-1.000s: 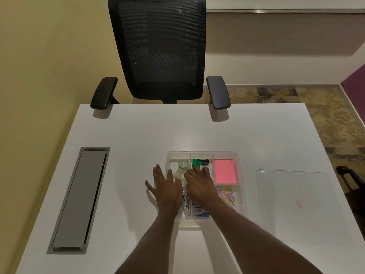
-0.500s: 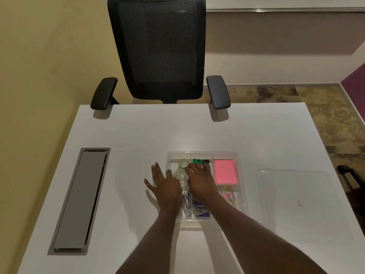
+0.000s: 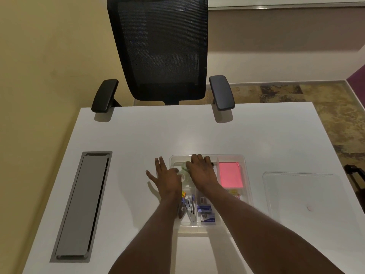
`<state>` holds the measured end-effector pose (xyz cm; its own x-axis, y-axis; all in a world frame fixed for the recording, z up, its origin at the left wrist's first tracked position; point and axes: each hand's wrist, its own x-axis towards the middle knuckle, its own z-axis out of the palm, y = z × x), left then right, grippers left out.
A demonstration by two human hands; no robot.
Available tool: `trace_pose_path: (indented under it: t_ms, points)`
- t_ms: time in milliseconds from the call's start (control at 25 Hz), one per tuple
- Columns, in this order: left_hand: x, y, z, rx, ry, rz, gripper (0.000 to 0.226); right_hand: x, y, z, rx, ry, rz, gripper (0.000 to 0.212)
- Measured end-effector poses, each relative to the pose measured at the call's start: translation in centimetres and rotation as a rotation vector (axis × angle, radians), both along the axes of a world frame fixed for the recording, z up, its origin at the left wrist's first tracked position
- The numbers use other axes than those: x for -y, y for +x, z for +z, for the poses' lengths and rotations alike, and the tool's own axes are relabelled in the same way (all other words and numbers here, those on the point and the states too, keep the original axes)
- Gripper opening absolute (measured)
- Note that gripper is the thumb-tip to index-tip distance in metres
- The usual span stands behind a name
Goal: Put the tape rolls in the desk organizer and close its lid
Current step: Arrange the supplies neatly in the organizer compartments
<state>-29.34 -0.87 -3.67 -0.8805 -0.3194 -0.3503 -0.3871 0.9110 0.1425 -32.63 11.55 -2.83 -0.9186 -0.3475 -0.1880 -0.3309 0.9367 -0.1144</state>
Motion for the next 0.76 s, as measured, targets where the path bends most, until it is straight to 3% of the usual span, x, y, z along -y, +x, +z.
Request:
trace_pose_path:
  t_ms: [360,560,760]
  points:
    - [-1.2,0.2,0.0,0.064,0.087,0.024,0.036,-0.1,0.2,-0.2,-0.026,-0.031,0.012,0.028]
    - [-1.1,1.5,-0.5,0.001,0.036,-0.023,0.043,-0.6,0.2,0.0,-0.018,-0.007,0.061,0.038]
    - [-1.3,2.4,-0.7,-0.036,0.058,0.002,0.043,-0.2,0.9,0.1,-0.015,0.034,0.046,0.029]
